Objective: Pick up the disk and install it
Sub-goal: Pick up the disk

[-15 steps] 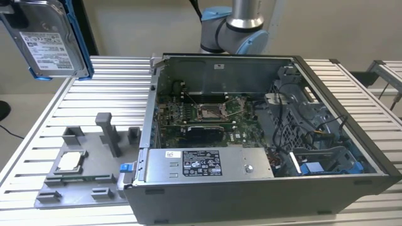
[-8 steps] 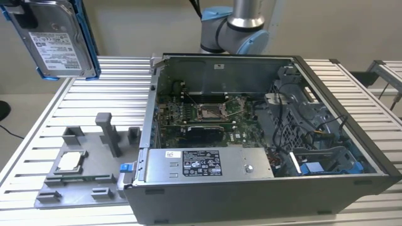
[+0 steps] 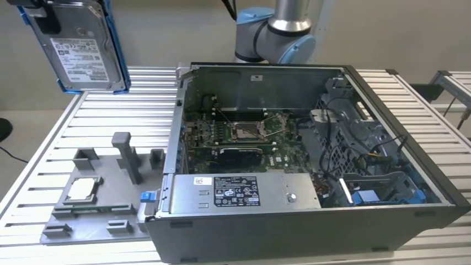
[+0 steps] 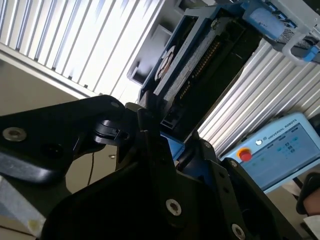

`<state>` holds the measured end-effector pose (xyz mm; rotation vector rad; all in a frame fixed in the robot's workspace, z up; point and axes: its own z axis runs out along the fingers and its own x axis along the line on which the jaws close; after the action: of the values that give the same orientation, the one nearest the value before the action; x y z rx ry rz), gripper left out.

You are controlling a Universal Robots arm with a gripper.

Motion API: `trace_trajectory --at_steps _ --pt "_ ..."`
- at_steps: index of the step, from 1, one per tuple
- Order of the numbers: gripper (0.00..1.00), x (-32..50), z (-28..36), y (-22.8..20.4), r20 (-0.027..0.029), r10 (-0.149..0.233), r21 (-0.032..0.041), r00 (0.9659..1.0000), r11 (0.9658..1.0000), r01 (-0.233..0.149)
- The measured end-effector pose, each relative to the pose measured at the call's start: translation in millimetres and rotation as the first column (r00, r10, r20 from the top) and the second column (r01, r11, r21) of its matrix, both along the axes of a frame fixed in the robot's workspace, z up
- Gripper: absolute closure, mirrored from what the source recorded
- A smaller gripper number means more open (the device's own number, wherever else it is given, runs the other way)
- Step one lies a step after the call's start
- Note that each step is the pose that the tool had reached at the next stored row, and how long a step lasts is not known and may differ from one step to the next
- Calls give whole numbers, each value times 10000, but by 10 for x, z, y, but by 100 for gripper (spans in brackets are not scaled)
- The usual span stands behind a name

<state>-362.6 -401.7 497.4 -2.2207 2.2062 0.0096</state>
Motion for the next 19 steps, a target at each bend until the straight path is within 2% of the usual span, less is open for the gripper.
trace_trajectory --at_steps 7,14,19 --pt "100 225 0 0 0 1 0 10000 10000 -1" --pt "100 528 0 0 -1 1 0 10000 10000 -1" --pt "100 716 0 0 -1 3 -1 10000 10000 -3"
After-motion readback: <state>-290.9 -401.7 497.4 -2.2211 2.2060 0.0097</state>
